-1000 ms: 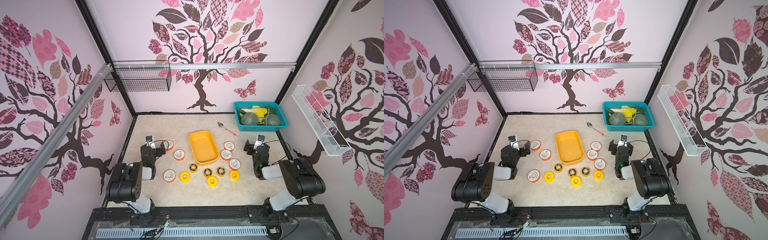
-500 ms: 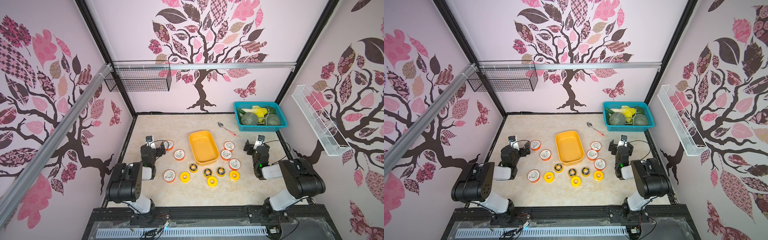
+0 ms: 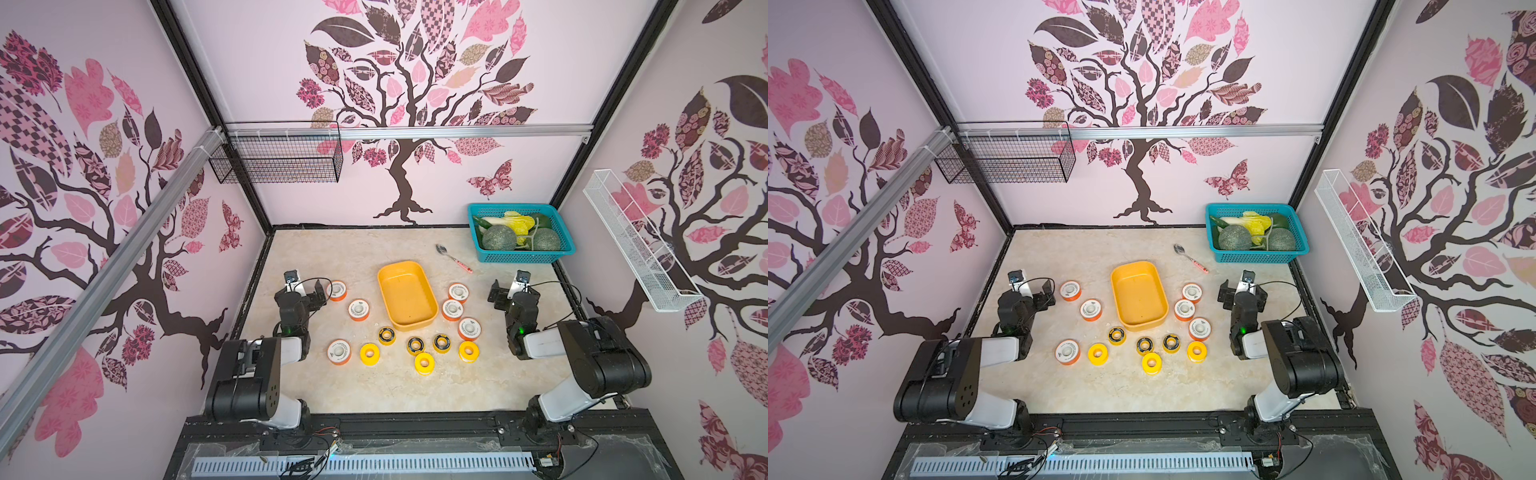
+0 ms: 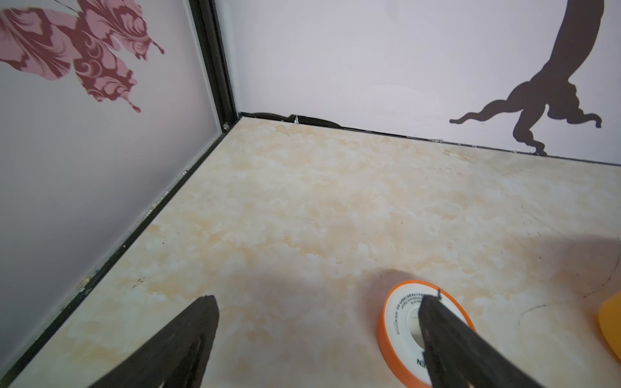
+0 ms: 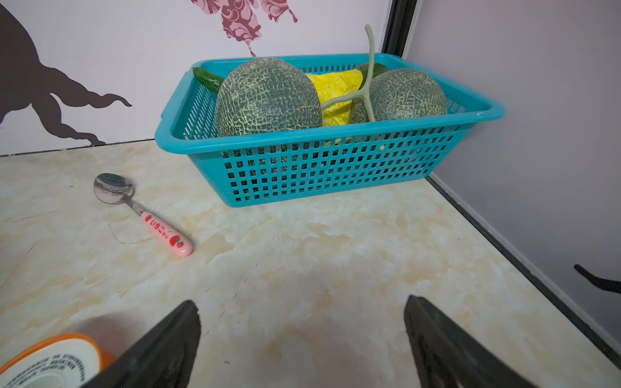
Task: Put the sealing tape into the storage box
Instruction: Pick up the sealing tape at the center of the board.
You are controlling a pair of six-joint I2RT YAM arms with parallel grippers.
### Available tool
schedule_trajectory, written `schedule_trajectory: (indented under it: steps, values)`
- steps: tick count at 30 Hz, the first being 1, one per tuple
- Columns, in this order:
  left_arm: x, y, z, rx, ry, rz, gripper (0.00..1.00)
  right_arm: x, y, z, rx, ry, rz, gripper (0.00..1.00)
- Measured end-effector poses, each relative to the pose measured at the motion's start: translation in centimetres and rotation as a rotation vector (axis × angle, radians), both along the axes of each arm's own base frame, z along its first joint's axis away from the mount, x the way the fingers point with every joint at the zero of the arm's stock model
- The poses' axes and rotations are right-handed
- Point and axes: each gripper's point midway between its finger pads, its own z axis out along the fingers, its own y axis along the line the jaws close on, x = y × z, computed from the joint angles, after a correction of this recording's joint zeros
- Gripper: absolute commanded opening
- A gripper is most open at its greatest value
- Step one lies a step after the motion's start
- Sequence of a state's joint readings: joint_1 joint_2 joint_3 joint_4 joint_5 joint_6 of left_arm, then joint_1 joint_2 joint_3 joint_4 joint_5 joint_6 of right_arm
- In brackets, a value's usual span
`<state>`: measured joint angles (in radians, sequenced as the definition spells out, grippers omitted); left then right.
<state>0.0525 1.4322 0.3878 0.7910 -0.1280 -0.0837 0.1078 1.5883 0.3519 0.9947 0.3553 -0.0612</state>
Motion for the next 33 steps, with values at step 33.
schedule_trajectory:
  steps: [33]
  values:
    - [-1.0, -2.2, 3.0, -0.405, 0.443, 0.122, 0.98, -2.0, 6.4, 5.1, 0.385, 0.5, 0.199, 0.99]
